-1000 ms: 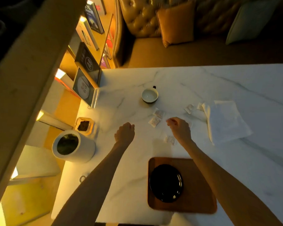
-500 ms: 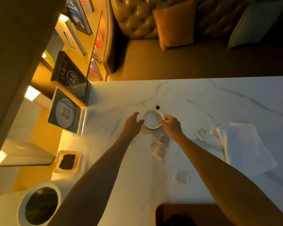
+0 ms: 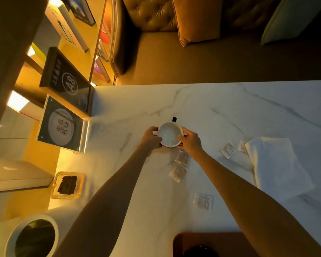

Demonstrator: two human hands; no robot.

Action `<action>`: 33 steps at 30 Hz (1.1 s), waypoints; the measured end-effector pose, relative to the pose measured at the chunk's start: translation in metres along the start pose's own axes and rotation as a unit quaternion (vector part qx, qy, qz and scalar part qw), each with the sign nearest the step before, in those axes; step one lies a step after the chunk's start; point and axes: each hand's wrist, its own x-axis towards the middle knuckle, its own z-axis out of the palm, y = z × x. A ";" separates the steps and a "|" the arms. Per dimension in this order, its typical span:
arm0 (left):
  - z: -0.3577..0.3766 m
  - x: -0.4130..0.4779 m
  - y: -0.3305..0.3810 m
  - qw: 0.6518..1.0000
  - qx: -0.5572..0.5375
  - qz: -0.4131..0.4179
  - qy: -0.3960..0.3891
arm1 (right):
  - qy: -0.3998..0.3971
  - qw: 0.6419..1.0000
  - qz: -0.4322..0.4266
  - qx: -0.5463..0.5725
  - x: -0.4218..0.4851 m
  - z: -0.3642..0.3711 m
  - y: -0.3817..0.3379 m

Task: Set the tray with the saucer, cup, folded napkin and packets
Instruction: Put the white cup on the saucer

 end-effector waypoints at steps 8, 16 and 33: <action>-0.002 -0.071 -0.006 0.996 -0.068 0.000 -0.050 | -0.001 0.998 -0.014 0.068 -0.053 -0.017 -0.013; 0.016 -0.178 -0.066 0.992 -0.110 -0.004 -0.064 | -0.027 0.970 0.042 0.237 -0.177 -0.039 0.010; 0.087 -0.329 -0.230 0.987 -0.081 -0.080 -0.111 | -0.071 0.949 0.173 0.255 -0.378 -0.062 0.156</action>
